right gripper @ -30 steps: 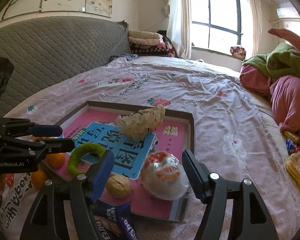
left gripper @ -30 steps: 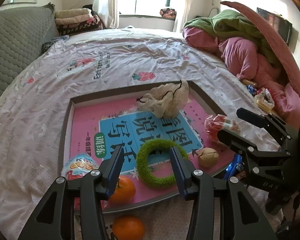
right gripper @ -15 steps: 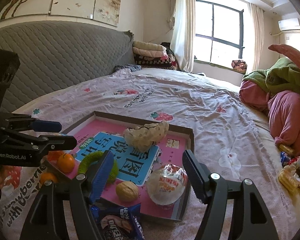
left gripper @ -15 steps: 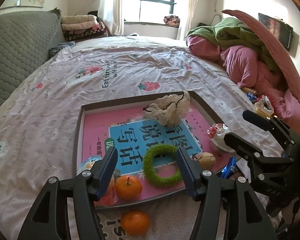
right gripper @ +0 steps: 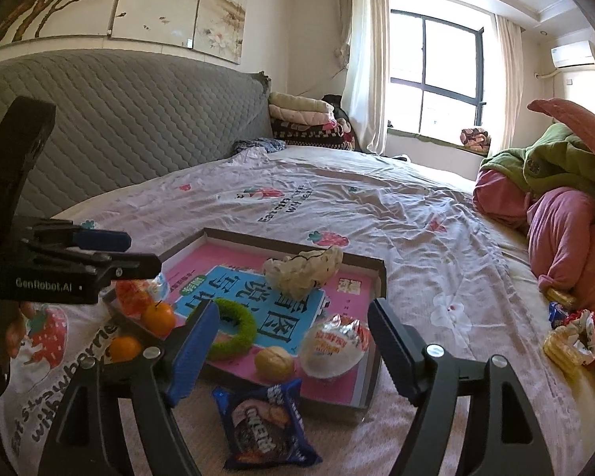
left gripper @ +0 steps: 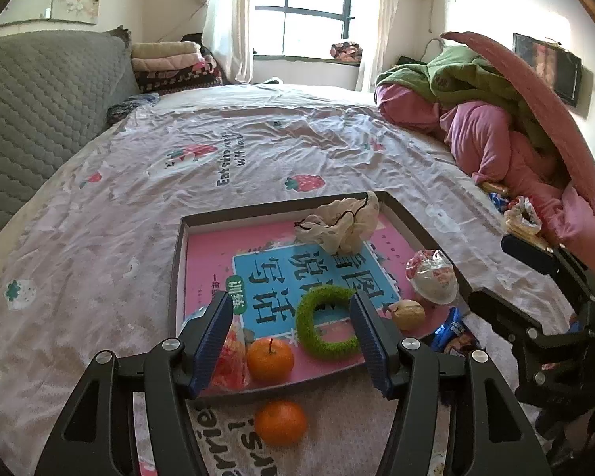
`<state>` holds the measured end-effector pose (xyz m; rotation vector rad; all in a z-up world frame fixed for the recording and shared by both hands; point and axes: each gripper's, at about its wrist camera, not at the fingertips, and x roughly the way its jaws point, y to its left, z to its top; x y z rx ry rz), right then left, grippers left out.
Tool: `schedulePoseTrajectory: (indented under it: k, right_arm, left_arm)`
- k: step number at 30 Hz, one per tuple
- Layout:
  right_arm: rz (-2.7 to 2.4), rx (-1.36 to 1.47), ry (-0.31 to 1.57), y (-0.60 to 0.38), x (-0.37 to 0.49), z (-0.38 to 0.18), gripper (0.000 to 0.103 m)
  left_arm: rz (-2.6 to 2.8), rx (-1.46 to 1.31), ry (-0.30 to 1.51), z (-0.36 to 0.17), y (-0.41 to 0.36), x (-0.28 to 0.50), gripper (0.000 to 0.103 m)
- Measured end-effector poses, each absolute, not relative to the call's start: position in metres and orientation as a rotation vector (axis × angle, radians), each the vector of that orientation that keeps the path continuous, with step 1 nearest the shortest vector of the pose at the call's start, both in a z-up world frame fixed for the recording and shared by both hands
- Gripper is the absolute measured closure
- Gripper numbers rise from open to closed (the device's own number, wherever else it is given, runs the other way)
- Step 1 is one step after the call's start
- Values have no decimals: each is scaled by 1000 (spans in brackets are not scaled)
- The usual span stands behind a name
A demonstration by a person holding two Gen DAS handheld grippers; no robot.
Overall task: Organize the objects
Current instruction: 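Withdraw the left gripper toward the orange while the right gripper moves toward the cookie snack bag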
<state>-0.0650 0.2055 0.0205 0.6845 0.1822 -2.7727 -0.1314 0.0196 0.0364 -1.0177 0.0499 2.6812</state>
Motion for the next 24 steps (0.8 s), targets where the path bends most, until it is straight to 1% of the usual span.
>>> schedulePoseTrajectory:
  k: [8,24]
  right_arm:
    - [-2776,689,151,206,-52,21,26]
    - [-2744,815,121,207,-37,1,26]
  left_arm:
    - [2693,-1017,22,36,10,-114,40]
    - [2682,-1124,21,2,-2,-88,40]
